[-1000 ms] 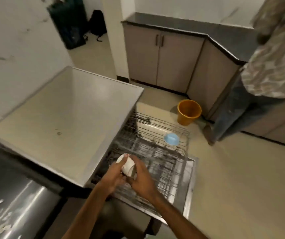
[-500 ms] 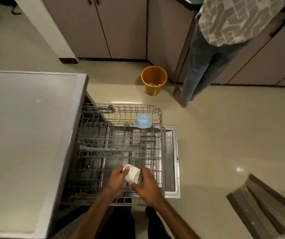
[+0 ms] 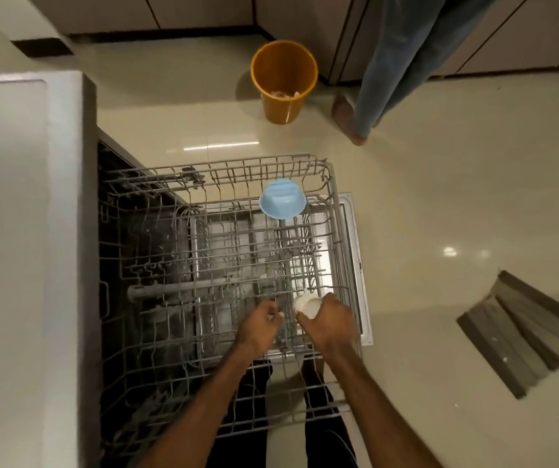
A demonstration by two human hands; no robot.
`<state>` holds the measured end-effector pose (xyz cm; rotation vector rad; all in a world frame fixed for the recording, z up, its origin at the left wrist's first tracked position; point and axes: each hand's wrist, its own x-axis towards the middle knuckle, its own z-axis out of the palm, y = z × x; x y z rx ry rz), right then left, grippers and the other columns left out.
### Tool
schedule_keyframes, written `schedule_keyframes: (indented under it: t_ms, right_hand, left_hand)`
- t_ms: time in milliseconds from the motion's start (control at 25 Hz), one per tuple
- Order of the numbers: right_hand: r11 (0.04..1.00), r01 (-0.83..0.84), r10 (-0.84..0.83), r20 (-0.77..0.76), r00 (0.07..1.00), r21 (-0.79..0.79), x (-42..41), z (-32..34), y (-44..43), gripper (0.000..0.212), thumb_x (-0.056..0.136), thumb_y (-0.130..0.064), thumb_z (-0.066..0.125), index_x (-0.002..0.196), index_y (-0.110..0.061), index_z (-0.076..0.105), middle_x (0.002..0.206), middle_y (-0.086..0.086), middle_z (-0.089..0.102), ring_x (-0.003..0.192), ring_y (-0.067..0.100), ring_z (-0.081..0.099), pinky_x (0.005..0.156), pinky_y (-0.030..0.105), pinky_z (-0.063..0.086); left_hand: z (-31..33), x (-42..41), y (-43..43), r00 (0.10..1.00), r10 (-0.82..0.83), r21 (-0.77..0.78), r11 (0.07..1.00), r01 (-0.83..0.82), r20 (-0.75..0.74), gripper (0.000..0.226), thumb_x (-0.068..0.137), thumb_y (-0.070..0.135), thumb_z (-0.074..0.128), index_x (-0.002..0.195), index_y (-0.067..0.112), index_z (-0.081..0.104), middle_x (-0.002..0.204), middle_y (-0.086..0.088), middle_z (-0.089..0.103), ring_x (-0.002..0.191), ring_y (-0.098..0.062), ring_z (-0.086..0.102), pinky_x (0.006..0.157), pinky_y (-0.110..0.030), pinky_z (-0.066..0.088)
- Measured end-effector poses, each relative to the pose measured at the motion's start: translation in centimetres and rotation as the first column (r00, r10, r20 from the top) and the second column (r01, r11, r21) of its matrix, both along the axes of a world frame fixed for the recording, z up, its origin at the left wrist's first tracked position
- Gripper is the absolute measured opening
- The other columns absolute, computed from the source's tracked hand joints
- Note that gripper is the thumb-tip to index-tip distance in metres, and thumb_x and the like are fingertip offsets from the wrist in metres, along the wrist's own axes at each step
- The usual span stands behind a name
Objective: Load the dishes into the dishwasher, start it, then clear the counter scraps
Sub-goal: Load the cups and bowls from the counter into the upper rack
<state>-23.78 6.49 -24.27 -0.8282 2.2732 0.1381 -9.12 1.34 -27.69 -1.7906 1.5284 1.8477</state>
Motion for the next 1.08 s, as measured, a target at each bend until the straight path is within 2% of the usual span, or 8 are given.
schedule_keyframes:
  t_ms: [120,240,360,440,680,760,920,1080]
  right_hand:
    - [0.995,-0.078,0.083,-0.079,0.993,0.063,1.1,-2.1,0.3,0.07,0.079,-0.072,0.059,0.123,-0.017,0.049,0.112,0.003,0.066,0.103,0.023,0.061,0.076,0.032,0.048]
    - [0.995,-0.084,0.091,-0.159,0.983,0.049,1.5,-3.2,0.3,0.072,0.081,-0.076,0.05,0.121,-0.016,0.051,0.108,0.004,0.067,0.1,0.023,0.061,0.074,0.033,0.047]
    - [0.998,-0.047,0.056,-0.195,0.979,0.049,1.5,-3.6,0.1,0.078,0.08,-0.081,0.043,0.117,-0.014,0.055,0.101,0.005,0.068,0.096,0.024,0.061,0.068,0.033,0.041]
    - [0.999,-0.022,0.027,-0.202,0.979,0.028,1.8,-3.6,0.0,0.08,0.08,-0.083,0.04,0.115,-0.013,0.056,0.097,0.006,0.069,0.092,0.024,0.063,0.07,0.034,0.045]
    - [0.993,-0.108,0.115,-0.152,0.982,0.054,2.5,-3.6,0.5,0.072,0.087,-0.071,0.048,0.132,-0.013,0.045,0.112,0.005,0.067,0.105,0.025,0.06,0.085,0.039,0.048]
    - [0.99,-0.128,0.136,-0.128,0.982,0.066,2.1,-3.6,0.5,0.067,0.09,-0.066,0.05,0.131,-0.014,0.044,0.115,0.006,0.066,0.107,0.025,0.06,0.085,0.039,0.047]
    - [0.995,-0.091,0.089,0.041,0.995,0.031,1.1,-3.7,0.6,0.063,0.09,-0.059,0.058,0.133,-0.016,0.042,0.114,0.005,0.067,0.104,0.026,0.064,0.079,0.034,0.048]
    - [0.994,-0.111,0.11,0.067,0.992,0.008,1.0,-3.6,1.1,0.07,0.089,-0.056,0.06,0.141,-0.016,0.036,0.121,0.005,0.066,0.11,0.026,0.063,0.088,0.037,0.05]
  left_hand:
    - [-1.6,-0.9,0.5,0.989,-0.145,0.008,0.989,0.145,-0.03,0.034,0.101,0.029,0.053,0.132,0.015,0.054,0.129,-0.005,0.062,0.109,-0.022,0.063,0.091,-0.036,0.053]
    - [-2.1,-1.5,0.3,0.979,-0.195,-0.018,0.981,0.194,-0.057,0.036,0.104,0.033,0.045,0.137,0.02,0.052,0.129,-0.001,0.064,0.102,-0.023,0.067,0.086,-0.037,0.056]
    - [-2.6,-1.6,0.0,0.975,-0.218,-0.039,0.975,0.217,-0.047,0.041,0.106,0.035,0.038,0.142,0.019,0.049,0.132,-0.003,0.062,0.106,-0.019,0.063,0.085,-0.024,0.046]
    - [-2.9,-1.6,-0.3,0.973,-0.222,-0.05,0.974,0.219,-0.059,0.041,0.107,0.035,0.036,0.141,0.019,0.049,0.129,-0.004,0.063,0.101,-0.014,0.06,0.085,-0.022,0.043]
    - [-3.7,-1.9,-0.2,0.986,-0.147,0.006,0.989,0.148,-0.085,0.044,0.107,0.033,0.037,0.145,0.015,0.045,0.134,-0.006,0.06,0.105,-0.017,0.061,0.094,-0.035,0.05]
    - [-3.7,-2.2,-0.3,0.987,-0.136,0.034,0.99,0.14,-0.091,0.045,0.106,0.033,0.04,0.148,0.017,0.042,0.137,-0.005,0.058,0.098,-0.014,0.062,0.088,-0.032,0.051]
    - [-3.4,-2.6,-0.6,0.984,-0.149,0.074,0.985,0.156,-0.093,0.051,0.102,0.027,0.052,0.15,0.017,0.039,0.144,-0.004,0.053,0.126,-0.019,0.053,0.096,-0.023,0.04]
    - [-3.2,-2.7,-0.6,0.978,-0.197,0.021,0.98,0.199,-0.063,0.052,0.101,0.029,0.055,0.149,0.017,0.04,0.143,-0.005,0.054,0.126,-0.021,0.053,0.094,-0.023,0.039]
